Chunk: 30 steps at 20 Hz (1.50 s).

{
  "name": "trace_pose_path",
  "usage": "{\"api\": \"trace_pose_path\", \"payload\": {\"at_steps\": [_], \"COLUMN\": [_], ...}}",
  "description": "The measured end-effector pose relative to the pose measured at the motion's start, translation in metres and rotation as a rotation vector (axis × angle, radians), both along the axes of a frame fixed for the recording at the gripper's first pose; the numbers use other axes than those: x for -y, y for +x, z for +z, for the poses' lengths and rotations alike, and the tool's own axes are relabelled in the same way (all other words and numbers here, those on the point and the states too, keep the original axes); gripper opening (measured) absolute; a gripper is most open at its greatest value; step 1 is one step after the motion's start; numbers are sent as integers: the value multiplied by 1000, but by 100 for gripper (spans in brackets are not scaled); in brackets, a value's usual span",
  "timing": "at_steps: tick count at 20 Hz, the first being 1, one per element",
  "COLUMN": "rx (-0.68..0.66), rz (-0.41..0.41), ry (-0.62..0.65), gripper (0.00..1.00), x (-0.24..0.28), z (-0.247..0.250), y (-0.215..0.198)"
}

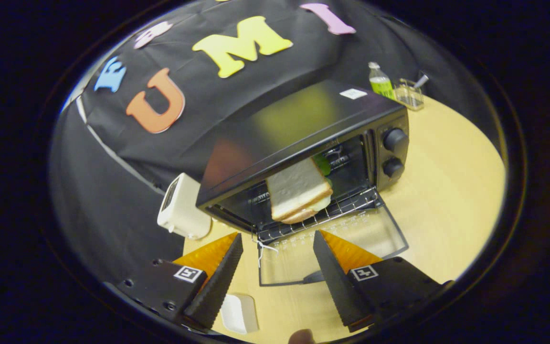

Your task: Open the toaster oven, put the food inside, and close the toaster oven door.

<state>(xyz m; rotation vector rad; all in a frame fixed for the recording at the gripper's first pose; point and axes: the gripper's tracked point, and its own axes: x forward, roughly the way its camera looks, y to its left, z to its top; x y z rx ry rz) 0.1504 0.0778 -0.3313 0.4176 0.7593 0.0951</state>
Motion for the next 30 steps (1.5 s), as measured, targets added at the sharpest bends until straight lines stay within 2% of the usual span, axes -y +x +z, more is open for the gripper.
{"api": "trace_pose_path", "payload": {"at_steps": [3, 12, 16, 21, 30], "rx": [38, 88, 57, -15, -111], "rz": [65, 176, 180, 147, 119], "ry": [-90, -286, -314, -322, -315], "gripper": [97, 98, 98, 98, 98], "x": [-3, 4, 15, 25, 30], "z": [7, 15, -5, -44, -119], "y": [-26, -97, -109, -110, -87]}}
